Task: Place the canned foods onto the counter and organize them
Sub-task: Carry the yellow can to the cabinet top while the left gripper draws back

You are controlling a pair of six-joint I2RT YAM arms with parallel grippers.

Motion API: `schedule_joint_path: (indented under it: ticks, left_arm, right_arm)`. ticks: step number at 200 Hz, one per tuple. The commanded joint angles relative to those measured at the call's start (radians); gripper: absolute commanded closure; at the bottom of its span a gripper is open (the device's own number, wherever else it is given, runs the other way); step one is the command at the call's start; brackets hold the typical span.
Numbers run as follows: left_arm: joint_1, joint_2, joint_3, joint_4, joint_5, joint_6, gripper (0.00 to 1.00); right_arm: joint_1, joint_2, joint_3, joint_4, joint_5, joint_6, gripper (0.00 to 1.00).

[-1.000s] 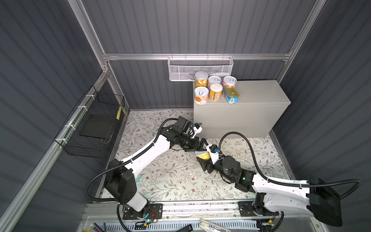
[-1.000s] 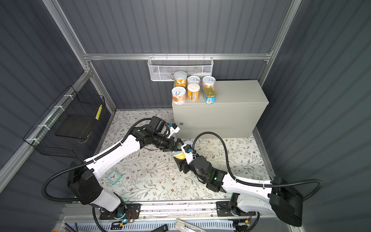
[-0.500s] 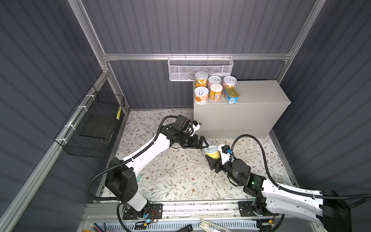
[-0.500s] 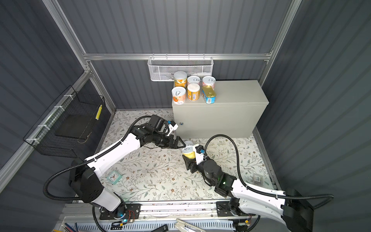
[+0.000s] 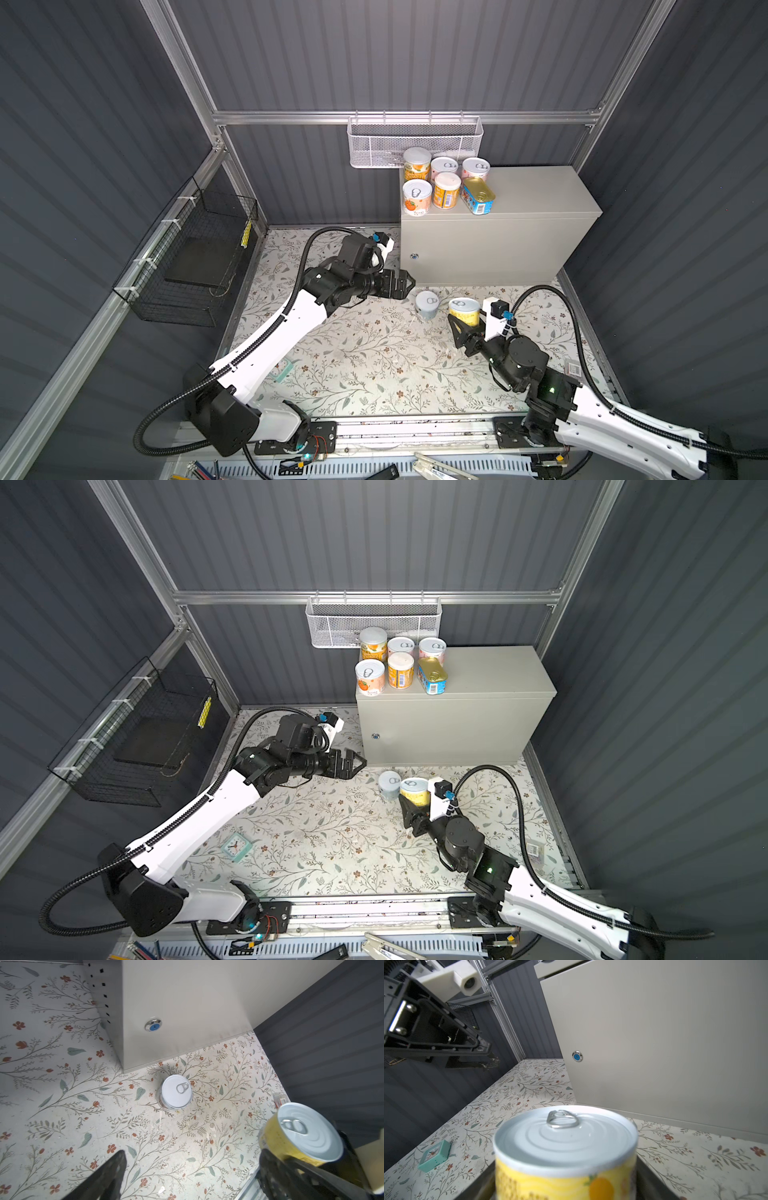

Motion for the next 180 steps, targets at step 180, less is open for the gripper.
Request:
schedule_joint_path:
  ticks: [180]
  left_arm:
    - [0.002,-0.070,-0.241,0.268,-0.196,0.019,0.00]
  right_arm:
    - [-0.457,0.407,1.170,-0.551,-0.329,-0.291,0.36]
